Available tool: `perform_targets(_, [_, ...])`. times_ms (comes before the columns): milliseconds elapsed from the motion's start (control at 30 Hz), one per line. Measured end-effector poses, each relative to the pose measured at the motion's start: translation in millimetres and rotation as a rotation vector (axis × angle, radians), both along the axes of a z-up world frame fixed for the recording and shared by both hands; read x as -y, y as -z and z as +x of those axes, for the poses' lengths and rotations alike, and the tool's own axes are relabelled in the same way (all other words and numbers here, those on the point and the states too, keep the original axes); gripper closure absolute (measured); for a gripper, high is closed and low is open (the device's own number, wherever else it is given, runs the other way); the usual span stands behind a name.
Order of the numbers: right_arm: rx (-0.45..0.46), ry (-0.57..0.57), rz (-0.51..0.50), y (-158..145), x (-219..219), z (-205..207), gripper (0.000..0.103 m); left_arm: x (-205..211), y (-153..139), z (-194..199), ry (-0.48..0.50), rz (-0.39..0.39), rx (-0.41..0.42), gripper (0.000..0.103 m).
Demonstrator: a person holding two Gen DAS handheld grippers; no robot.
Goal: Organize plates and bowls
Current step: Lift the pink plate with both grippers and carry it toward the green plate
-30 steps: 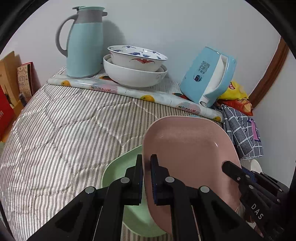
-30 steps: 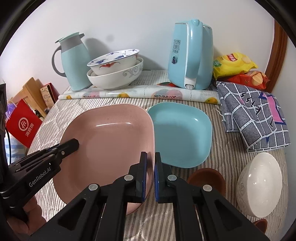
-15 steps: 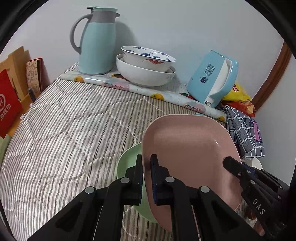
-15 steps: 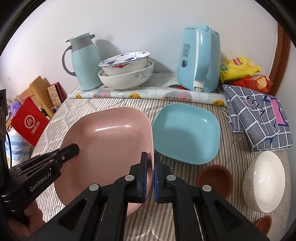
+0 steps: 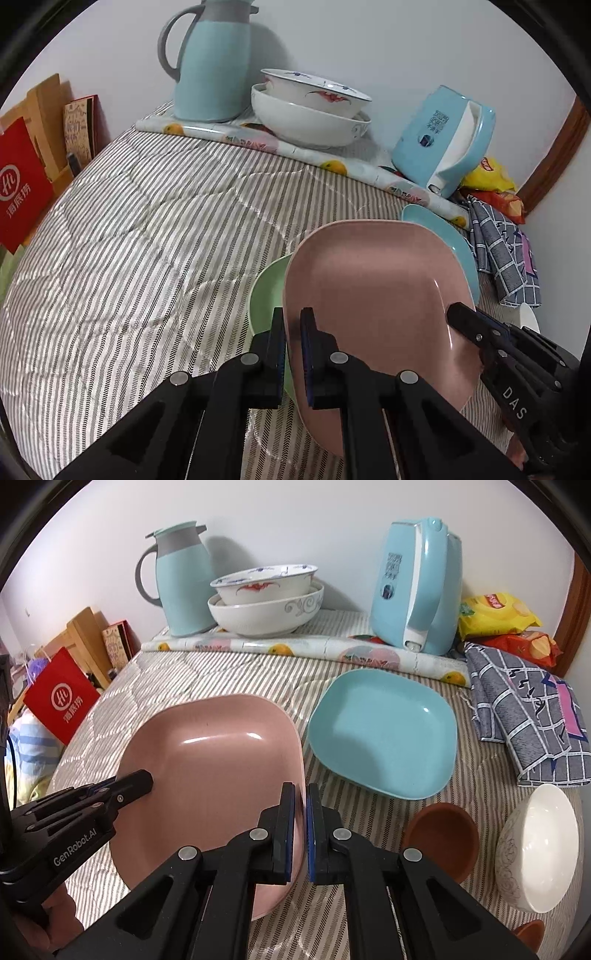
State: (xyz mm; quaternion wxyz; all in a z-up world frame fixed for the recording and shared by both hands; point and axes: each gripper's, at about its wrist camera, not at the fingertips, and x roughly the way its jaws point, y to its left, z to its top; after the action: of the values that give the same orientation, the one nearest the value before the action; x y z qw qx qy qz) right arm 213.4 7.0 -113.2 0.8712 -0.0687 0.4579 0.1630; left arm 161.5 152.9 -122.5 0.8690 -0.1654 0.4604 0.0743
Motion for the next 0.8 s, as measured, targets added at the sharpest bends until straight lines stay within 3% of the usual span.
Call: perform_targets(800, [-0.041, -0.031, -0.020, 25.3, -15.2, 32.5, 0.092, -7.5, 14.7, 7.0, -0.015, -0.035, -0.068, 0.092])
